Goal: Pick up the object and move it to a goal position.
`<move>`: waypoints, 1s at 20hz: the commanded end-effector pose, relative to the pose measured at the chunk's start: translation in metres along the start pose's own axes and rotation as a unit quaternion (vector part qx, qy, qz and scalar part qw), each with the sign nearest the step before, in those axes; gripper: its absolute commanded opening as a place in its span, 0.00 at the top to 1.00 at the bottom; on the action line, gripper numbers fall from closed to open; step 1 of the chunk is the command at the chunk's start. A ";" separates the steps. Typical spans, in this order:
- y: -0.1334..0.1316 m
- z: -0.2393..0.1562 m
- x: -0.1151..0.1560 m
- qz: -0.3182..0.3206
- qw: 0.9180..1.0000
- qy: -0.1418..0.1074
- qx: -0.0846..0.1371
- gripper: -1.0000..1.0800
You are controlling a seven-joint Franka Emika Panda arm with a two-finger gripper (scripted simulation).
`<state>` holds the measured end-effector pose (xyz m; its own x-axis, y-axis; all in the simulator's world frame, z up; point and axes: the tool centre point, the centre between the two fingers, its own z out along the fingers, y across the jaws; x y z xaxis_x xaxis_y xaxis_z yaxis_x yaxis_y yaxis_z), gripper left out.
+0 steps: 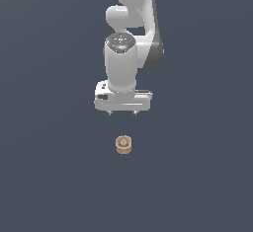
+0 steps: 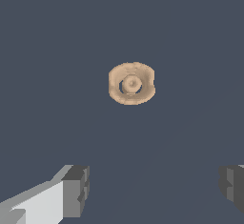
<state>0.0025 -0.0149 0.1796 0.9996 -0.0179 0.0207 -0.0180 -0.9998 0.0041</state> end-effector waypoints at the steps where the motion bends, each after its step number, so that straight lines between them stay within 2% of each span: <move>1: 0.000 0.000 0.000 0.000 1.000 0.000 0.000 0.04; 10: -0.011 -0.002 -0.001 0.005 1.000 -0.005 0.001 0.04; 20: -0.011 0.000 0.001 0.022 1.000 -0.006 0.001 0.04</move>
<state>0.0031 -0.0035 0.1805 0.9987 -0.0502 0.0099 -0.0502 -0.9987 0.0016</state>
